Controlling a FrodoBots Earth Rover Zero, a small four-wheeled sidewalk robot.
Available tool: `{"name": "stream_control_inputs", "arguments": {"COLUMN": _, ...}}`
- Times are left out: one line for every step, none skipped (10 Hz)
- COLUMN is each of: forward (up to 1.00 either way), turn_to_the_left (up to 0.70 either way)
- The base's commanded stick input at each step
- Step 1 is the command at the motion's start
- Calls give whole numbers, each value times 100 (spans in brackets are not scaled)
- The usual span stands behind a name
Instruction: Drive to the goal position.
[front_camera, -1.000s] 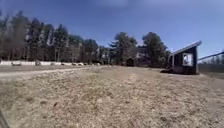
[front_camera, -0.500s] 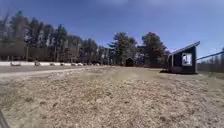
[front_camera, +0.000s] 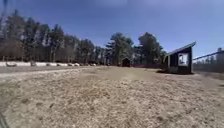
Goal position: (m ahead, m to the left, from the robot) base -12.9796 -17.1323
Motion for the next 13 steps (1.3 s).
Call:
{"name": "stream_control_inputs", "arguments": {"forward": 0, "turn_to_the_left": -70}}
{"name": "stream_control_inputs", "arguments": {"forward": 0, "turn_to_the_left": -70}}
{"name": "stream_control_inputs", "arguments": {"forward": 0, "turn_to_the_left": -70}}
{"name": "stream_control_inputs", "arguments": {"forward": 0, "turn_to_the_left": -70}}
{"name": "stream_control_inputs", "arguments": {"forward": 0, "turn_to_the_left": -70}}
{"name": "stream_control_inputs", "arguments": {"forward": 0, "turn_to_the_left": -70}}
{"name": "stream_control_inputs", "arguments": {"forward": 0, "turn_to_the_left": -70}}
{"name": "stream_control_inputs", "arguments": {"forward": 0, "turn_to_the_left": -70}}
{"name": "stream_control_inputs", "arguments": {"forward": 0, "turn_to_the_left": -70}}
{"name": "stream_control_inputs", "arguments": {"forward": 0, "turn_to_the_left": -70}}
{"name": "stream_control_inputs", "arguments": {"forward": 0, "turn_to_the_left": -70}}
{"name": "stream_control_inputs", "arguments": {"forward": 0, "turn_to_the_left": -70}}
{"name": "stream_control_inputs", "arguments": {"forward": 0, "turn_to_the_left": -70}}
